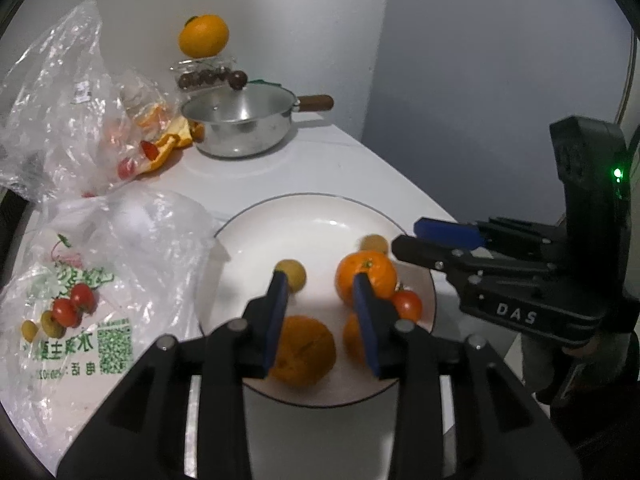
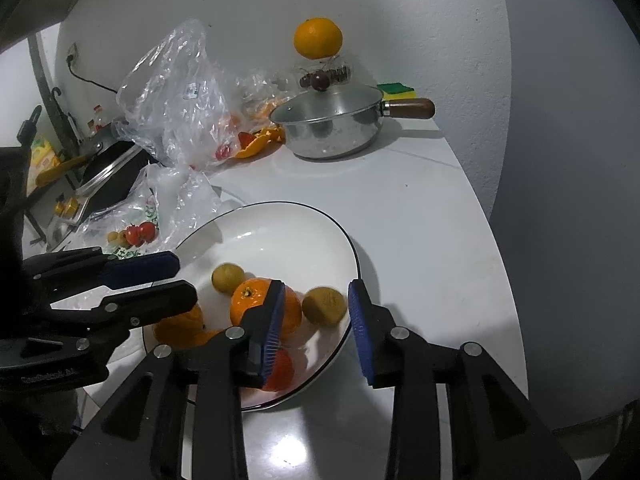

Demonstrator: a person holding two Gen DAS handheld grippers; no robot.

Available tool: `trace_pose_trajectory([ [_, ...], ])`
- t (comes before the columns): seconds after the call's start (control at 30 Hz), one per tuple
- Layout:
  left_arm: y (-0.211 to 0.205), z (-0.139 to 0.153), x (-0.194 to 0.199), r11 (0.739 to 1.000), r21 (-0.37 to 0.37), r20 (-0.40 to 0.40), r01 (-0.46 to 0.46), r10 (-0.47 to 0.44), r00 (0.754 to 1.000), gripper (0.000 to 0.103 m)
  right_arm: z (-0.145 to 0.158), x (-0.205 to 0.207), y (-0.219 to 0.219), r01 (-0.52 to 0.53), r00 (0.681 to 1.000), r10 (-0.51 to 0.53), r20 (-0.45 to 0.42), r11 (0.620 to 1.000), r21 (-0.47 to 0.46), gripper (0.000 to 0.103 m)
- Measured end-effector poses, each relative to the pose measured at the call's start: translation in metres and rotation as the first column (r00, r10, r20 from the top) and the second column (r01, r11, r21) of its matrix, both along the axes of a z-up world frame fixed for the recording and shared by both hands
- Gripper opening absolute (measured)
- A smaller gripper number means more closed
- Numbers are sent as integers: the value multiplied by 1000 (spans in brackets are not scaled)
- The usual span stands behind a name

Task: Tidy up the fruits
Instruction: 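Open both grippers to drop the yellow fruits onto the plate, then move both grippers back to the fruit on the plastic bag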

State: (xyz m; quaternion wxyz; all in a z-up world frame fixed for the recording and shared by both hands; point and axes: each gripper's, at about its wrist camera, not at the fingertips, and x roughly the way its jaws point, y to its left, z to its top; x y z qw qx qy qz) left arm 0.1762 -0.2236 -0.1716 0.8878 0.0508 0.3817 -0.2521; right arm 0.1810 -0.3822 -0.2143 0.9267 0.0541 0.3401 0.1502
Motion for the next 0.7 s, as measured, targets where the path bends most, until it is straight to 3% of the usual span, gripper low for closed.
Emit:
trace_pose_trajectory([
  [0.27,16,11,-11,999,-17,27,-28,29,999,45,12,-9,9,-3,1000,3,20,1000,-10,35],
  [0.7,52,22,-28,997,-42,53,-68,70,996,46,29,-24,40,-30,998,31,45,999,-38,35],
])
